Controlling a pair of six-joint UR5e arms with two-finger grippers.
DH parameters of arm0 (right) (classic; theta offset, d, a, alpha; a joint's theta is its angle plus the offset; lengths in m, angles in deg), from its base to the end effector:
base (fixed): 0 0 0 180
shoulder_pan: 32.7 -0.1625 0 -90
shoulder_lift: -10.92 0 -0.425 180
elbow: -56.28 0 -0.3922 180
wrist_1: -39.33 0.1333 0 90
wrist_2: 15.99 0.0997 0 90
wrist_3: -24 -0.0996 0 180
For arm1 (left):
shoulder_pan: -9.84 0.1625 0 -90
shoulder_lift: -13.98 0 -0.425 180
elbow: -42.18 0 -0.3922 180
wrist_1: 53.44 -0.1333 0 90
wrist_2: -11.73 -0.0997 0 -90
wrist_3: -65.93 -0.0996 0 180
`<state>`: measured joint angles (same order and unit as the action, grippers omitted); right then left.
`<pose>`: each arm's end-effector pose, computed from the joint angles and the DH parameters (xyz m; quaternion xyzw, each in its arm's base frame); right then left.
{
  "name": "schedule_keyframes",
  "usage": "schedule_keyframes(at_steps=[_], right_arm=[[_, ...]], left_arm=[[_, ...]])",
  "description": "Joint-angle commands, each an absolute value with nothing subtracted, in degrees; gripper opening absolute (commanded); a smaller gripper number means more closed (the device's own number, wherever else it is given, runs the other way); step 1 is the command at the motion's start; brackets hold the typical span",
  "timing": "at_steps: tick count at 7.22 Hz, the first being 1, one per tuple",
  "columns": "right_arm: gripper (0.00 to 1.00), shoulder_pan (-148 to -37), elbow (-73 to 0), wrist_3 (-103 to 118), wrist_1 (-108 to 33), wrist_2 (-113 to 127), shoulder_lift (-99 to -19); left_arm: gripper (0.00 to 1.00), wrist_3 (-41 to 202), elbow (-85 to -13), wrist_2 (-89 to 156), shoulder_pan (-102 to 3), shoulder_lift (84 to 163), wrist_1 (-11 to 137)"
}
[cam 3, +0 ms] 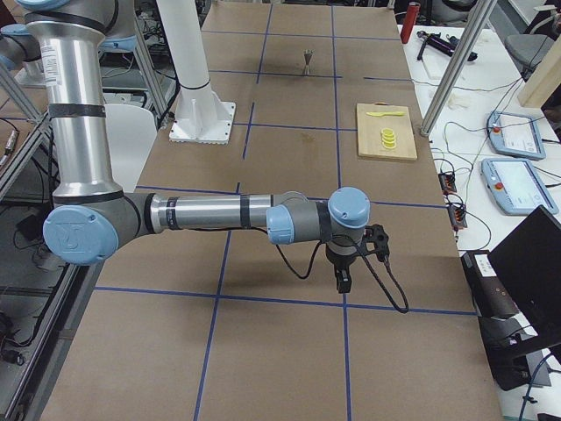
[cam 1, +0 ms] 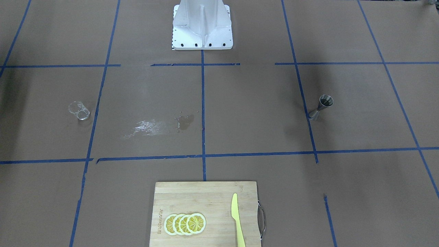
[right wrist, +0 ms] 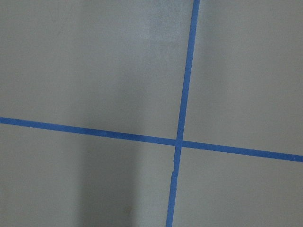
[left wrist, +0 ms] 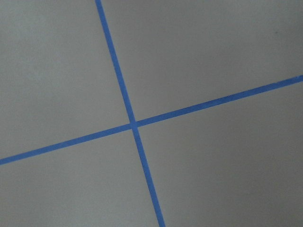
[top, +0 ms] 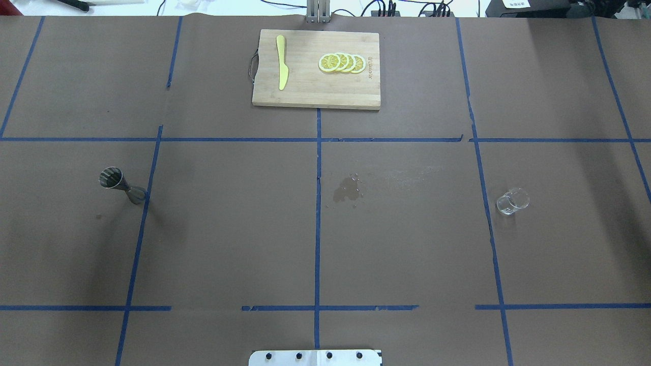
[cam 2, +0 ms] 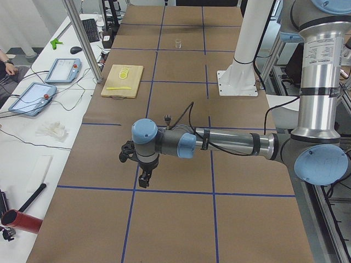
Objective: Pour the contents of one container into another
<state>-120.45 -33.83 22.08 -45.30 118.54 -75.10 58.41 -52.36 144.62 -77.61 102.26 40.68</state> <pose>0.0426 -0.5328 0.6122 0.0625 -0.3801 -0.0339 0.9222 -0.0438 -0.4892 0.6284 0.0721 0.3622 0.1036 0.9235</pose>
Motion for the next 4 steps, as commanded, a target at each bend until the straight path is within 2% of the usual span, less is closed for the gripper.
schedule_keyframes(at_steps=[1,4], right_arm=[[1.00,-120.50,-34.51,20.31,-45.31,119.53,-74.86],[1.00,-120.50,-34.51,19.69,-45.49,121.83,-74.86]], left_arm=[[1.00,57.67,-51.77,144.98,-80.51,101.96,39.46],[1.00,60.20,-51.95,144.97,-80.51,100.21,39.37]])
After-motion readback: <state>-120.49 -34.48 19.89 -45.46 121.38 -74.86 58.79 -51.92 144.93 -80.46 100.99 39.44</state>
